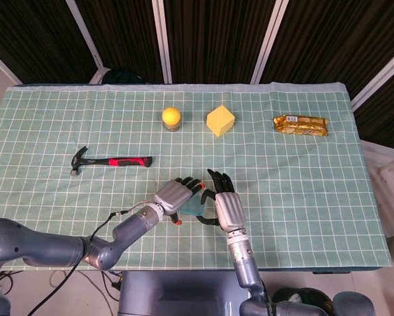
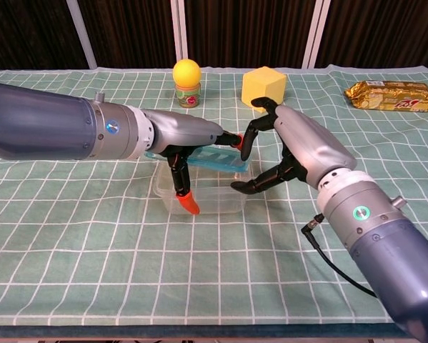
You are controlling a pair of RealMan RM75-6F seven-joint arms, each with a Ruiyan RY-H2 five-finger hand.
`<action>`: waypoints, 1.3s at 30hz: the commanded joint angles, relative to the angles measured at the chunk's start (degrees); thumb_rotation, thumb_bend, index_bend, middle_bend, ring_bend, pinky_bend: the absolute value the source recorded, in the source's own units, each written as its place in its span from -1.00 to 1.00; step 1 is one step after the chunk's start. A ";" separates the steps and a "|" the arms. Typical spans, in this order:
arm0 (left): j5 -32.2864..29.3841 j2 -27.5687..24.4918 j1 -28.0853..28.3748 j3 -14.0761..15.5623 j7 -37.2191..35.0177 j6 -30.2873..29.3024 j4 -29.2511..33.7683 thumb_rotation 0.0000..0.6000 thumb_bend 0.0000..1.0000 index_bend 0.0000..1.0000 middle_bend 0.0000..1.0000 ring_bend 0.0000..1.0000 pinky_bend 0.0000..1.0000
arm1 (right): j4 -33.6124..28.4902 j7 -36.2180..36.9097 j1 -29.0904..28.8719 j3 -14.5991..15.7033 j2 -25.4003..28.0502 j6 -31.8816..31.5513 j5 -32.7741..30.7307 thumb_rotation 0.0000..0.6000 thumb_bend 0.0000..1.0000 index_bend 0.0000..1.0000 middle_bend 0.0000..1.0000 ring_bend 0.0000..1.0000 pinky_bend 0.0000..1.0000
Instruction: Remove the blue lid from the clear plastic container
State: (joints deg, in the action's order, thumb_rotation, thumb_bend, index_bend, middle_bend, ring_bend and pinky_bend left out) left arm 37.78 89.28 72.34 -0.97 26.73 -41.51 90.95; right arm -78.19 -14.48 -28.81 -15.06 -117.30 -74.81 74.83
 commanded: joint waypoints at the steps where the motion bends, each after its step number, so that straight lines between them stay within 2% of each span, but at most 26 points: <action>1: 0.33 -0.52 -0.22 -0.21 -0.30 -0.11 0.42 1.00 -1.00 -1.00 -1.00 -1.00 -0.65 | -0.33 -0.23 0.03 -0.25 0.00 -0.16 -0.22 1.00 0.49 0.18 -0.83 -1.00 -1.00; 13: 2.96 -3.59 -1.44 -1.03 -2.05 -0.12 2.54 1.00 -1.00 -1.00 -1.00 -1.00 -0.65 | -1.11 -0.75 0.74 -0.19 0.23 -1.28 -0.54 1.00 0.54 0.30 -0.81 -1.00 -1.00; 23: 4.42 -5.78 -2.04 -2.32 -3.24 -0.73 4.14 1.00 -1.00 -1.00 -1.00 -1.00 -0.66 | -1.12 -0.32 0.58 -1.03 0.39 -2.10 0.06 1.00 0.55 0.33 -0.81 -1.00 -1.00; 31: 6.19 -8.42 -2.88 -3.68 -4.61 -1.67 6.00 1.00 -1.00 -1.00 -1.00 -1.00 -0.66 | -0.81 0.06 -0.55 -3.21 0.56 -2.68 0.64 1.00 0.55 0.34 -0.80 -1.00 -1.00; 39: 8.28 -11.00 -4.66 -3.72 -5.98 -2.55 6.96 1.00 -1.00 -1.00 -1.00 -1.00 -0.66 | 1.15 -0.29 -2.31 -7.14 2.73 -2.17 -0.21 1.00 0.55 0.35 -0.79 -1.00 -1.00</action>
State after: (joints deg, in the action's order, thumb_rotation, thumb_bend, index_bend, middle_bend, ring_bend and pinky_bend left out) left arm 45.75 78.60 67.96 -4.75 20.98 -43.95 97.73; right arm -77.48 -14.70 -30.79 -21.64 -115.08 -77.14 74.92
